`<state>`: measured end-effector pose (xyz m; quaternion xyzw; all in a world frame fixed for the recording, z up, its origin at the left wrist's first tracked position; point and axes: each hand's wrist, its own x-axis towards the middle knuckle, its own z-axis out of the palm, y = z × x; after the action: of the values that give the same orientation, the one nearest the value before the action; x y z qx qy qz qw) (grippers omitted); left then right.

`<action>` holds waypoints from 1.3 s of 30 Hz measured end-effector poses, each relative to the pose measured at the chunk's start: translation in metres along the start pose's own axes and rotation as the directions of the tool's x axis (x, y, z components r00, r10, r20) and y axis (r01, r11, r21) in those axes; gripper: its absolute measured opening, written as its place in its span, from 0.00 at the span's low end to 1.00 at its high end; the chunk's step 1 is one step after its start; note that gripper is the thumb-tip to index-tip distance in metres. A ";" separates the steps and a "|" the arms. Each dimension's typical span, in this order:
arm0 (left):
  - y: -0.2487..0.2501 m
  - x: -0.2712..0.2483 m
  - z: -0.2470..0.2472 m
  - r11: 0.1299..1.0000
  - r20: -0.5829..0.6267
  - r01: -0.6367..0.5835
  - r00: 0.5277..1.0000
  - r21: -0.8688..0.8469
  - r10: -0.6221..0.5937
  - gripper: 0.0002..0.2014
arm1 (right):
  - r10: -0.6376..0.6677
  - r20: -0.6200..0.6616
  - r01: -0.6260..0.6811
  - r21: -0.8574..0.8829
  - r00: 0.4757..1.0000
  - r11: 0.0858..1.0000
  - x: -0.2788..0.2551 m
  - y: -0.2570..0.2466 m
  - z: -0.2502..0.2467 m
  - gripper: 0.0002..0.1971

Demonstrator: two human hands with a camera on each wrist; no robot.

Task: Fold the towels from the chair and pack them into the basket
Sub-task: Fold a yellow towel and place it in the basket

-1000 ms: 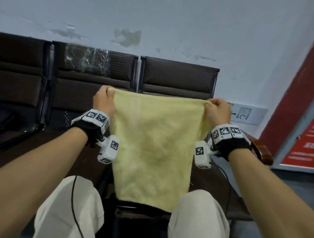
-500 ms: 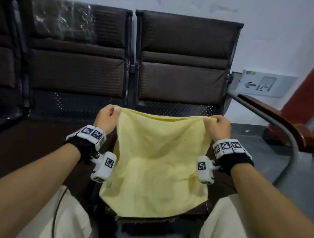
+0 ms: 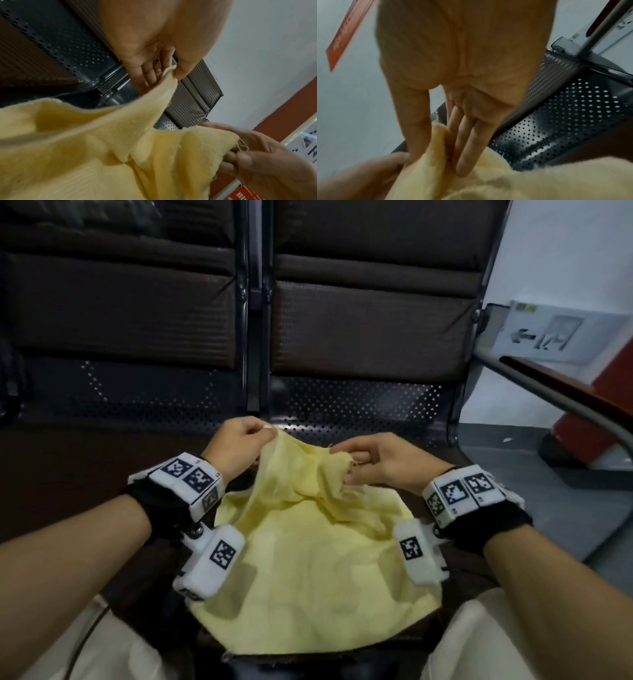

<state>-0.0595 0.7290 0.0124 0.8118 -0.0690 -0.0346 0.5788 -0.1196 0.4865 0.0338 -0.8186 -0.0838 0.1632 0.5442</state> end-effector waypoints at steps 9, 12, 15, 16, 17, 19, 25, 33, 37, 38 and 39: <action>0.012 -0.019 0.001 0.998 -0.013 -0.056 0.998 0.035 0.057 0.04 | -0.258 -0.150 0.135 -0.554 0.955 0.822 -0.003 -0.024 0.016 0.07; 0.014 -0.026 0.007 1.000 0.041 -0.028 0.999 -0.007 0.028 0.03 | -0.287 -0.169 0.184 -0.455 0.943 0.871 -0.003 -0.027 0.017 0.05; 0.017 -0.029 0.012 0.995 0.124 -0.016 0.992 -0.101 0.028 0.04 | -0.265 -0.216 0.195 -0.299 0.940 0.934 -0.002 -0.020 0.027 0.05; 0.018 -0.030 0.013 0.992 0.141 -0.021 0.989 -0.121 0.038 0.04 | -0.278 -0.231 0.206 -0.293 0.932 0.934 0.000 -0.016 0.029 0.08; 0.019 -0.030 0.013 0.990 0.152 -0.024 0.987 -0.139 0.046 0.04 | -0.294 -0.249 0.219 -0.287 0.923 0.932 0.003 -0.014 0.031 0.10; 0.022 -0.031 0.015 0.985 0.168 -0.016 0.985 -0.173 0.046 0.04 | -0.323 -0.295 0.244 -0.274 0.899 0.930 0.008 -0.012 0.033 0.12; 0.025 -0.033 0.021 0.951 0.247 0.067 0.969 -0.303 0.010 0.04 | -0.327 -0.345 0.229 -0.297 0.880 0.927 0.016 -0.008 0.037 0.10; 0.028 -0.037 0.016 0.932 0.372 0.120 0.928 -0.343 0.017 0.13 | -0.263 -0.385 0.198 -0.201 0.885 0.959 0.017 -0.004 0.040 0.11; 0.026 -0.037 0.013 0.969 0.346 0.065 0.938 -0.240 0.023 0.12 | -0.150 -0.359 0.168 0.017 0.921 0.986 0.017 -0.004 0.043 0.10; 0.026 -0.036 0.013 0.977 0.331 0.044 0.943 -0.208 0.028 0.11 | -0.136 -0.342 0.162 0.047 0.930 0.986 0.016 -0.005 0.043 0.10; 0.026 -0.035 0.012 0.986 0.313 0.012 0.949 -0.165 0.041 0.09 | -0.145 -0.319 0.165 0.036 0.937 0.986 0.016 -0.006 0.042 0.10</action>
<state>-0.0978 0.7148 0.0326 0.7446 -0.1634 -0.1651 0.6258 -0.1195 0.5299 0.0216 -0.8076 -0.0550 -0.0103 0.5871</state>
